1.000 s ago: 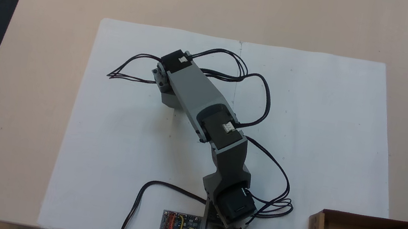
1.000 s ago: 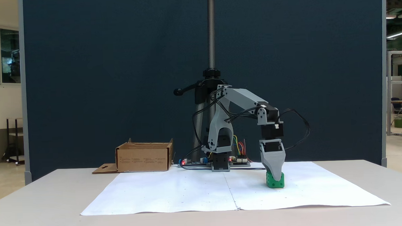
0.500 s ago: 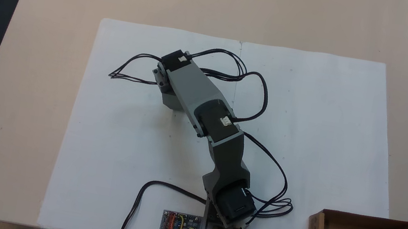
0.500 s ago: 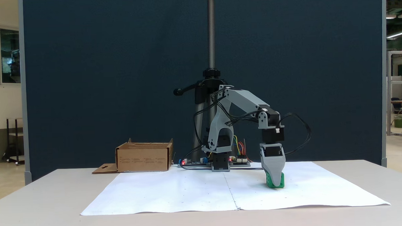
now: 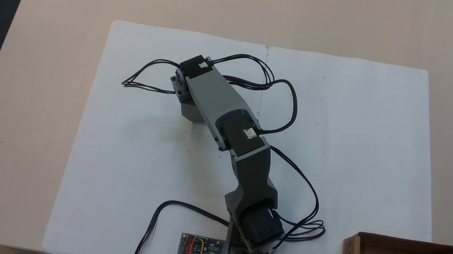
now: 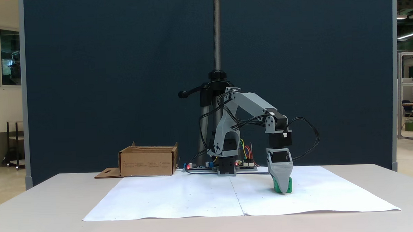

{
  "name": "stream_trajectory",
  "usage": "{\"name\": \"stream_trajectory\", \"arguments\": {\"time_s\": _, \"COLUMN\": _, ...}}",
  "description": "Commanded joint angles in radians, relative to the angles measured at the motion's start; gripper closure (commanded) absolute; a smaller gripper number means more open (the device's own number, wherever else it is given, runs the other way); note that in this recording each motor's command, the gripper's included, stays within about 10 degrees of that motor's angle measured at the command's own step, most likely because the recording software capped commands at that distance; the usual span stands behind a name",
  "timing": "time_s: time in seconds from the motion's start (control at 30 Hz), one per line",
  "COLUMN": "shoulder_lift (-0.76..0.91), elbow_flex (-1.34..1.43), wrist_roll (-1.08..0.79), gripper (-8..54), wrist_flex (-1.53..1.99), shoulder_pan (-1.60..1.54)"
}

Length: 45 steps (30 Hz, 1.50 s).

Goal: Grasp a green dice and put it in the bin.

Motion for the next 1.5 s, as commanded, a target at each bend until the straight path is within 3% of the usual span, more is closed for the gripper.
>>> {"name": "stream_trajectory", "arguments": {"time_s": 0.0, "shoulder_lift": 0.02, "elbow_flex": -0.031, "wrist_roll": 0.071, "gripper": 12.2, "wrist_flex": -0.028, "shoulder_pan": -0.008}}
{"name": "stream_trajectory", "arguments": {"time_s": 0.2, "shoulder_lift": 0.018, "elbow_flex": -0.028, "wrist_roll": 0.071, "gripper": 15.2, "wrist_flex": -0.018, "shoulder_pan": -0.008}}
{"name": "stream_trajectory", "arguments": {"time_s": 0.7, "shoulder_lift": 0.015, "elbow_flex": -0.029, "wrist_roll": 0.071, "gripper": 15.4, "wrist_flex": -0.028, "shoulder_pan": -0.009}}
{"name": "stream_trajectory", "arguments": {"time_s": 0.9, "shoulder_lift": 0.012, "elbow_flex": -0.029, "wrist_roll": 0.071, "gripper": 18.5, "wrist_flex": -0.028, "shoulder_pan": -0.009}}
{"name": "stream_trajectory", "arguments": {"time_s": 1.03, "shoulder_lift": 0.014, "elbow_flex": -0.029, "wrist_roll": 0.071, "gripper": 28.9, "wrist_flex": -0.029, "shoulder_pan": -0.009}}
{"name": "stream_trajectory", "arguments": {"time_s": 1.17, "shoulder_lift": 0.014, "elbow_flex": -0.029, "wrist_roll": 0.072, "gripper": 29.4, "wrist_flex": -0.025, "shoulder_pan": -0.006}}
{"name": "stream_trajectory", "arguments": {"time_s": 1.27, "shoulder_lift": 0.015, "elbow_flex": -0.029, "wrist_roll": 0.074, "gripper": 33.5, "wrist_flex": -0.025, "shoulder_pan": 0.0}}
{"name": "stream_trajectory", "arguments": {"time_s": 1.47, "shoulder_lift": 0.02, "elbow_flex": -0.029, "wrist_roll": 0.075, "gripper": 33.6, "wrist_flex": -0.025, "shoulder_pan": 0.018}}
